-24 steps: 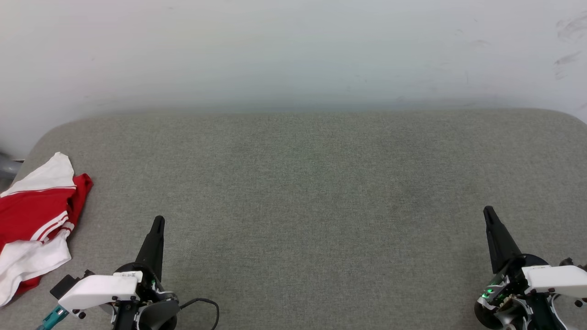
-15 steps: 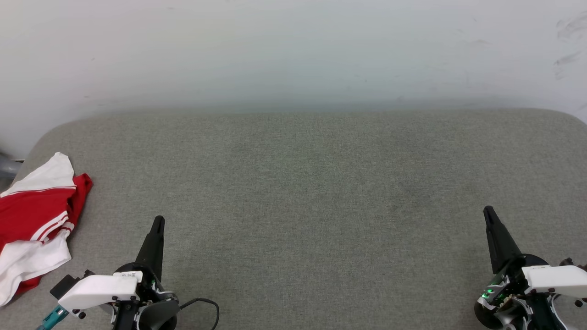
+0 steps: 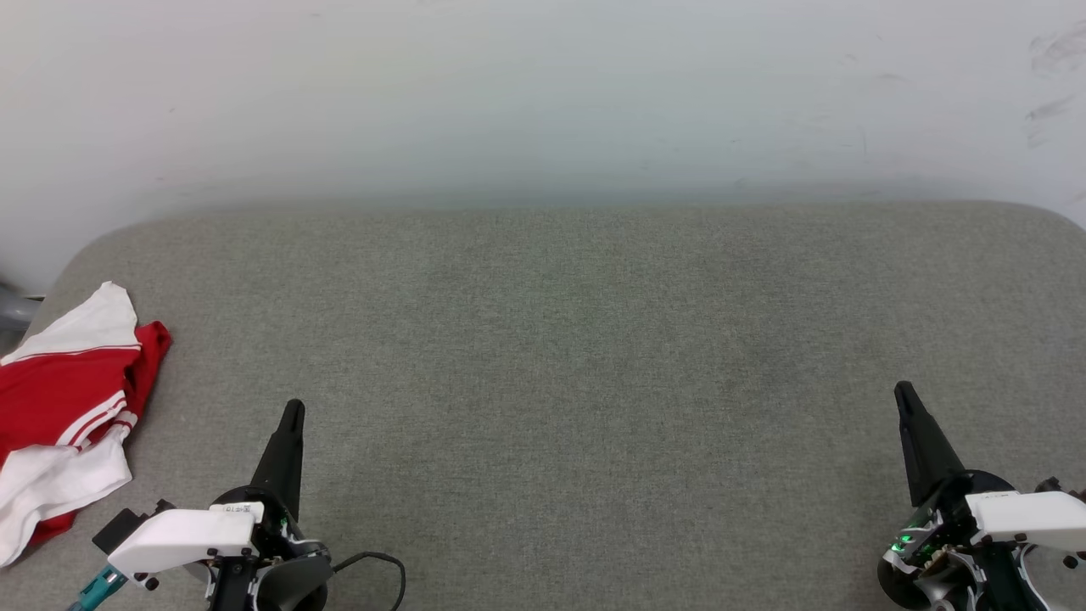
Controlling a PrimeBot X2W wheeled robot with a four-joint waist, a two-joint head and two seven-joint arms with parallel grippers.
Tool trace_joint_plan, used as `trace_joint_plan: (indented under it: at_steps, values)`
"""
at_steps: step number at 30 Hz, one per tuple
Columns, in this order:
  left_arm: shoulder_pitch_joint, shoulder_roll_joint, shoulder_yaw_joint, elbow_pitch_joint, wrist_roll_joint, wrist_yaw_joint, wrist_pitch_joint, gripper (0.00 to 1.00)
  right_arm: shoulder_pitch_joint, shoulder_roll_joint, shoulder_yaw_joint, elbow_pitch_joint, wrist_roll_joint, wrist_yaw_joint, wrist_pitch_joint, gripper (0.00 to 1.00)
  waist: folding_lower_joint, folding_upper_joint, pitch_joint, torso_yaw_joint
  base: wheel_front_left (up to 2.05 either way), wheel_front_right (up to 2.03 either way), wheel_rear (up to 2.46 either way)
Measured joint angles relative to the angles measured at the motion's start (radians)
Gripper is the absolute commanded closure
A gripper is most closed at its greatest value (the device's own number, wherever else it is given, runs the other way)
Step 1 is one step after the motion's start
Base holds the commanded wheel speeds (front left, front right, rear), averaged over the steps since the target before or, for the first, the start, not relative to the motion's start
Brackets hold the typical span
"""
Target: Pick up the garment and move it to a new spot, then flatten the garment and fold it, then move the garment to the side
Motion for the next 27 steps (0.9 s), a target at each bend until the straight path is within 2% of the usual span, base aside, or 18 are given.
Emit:
trace_joint_plan:
  at_steps: [10, 11, 17, 27]
  values:
    - [0.0, 0.0, 0.0, 0.0, 0.0, 0.0, 0.0, 1.0, 0.0, 0.0, 0.0, 0.0, 0.0, 0.0, 0.0, 1.0, 0.0, 0.0, 0.0, 0.0, 0.0, 0.0, 0.0]
    - [0.0, 0.0, 0.0, 0.0, 0.0, 0.0, 0.0, 0.0, 0.0, 0.0, 0.0, 0.0, 0.0, 0.0, 0.0, 0.0, 0.0, 0.0, 0.0, 0.0, 0.0, 0.0, 0.0]
    - [0.035, -0.002, -0.011, 0.036, 0.0, 0.001, -0.005, 0.0, 0.038, 0.001, 0.003, 0.033, 0.0, 0.0, -0.004, 0.0, 0.0, 0.0, 0.0, 0.0, 0.0, 0.0, 0.0]
    - [0.032, -0.002, -0.058, -0.004, 0.01, 0.001, -0.056, 0.0, 0.036, 0.002, 0.036, -0.006, -0.005, 0.0, -0.052, 0.0, 0.0, 0.0, 0.002, 0.0, 0.0, 0.0, 0.0]
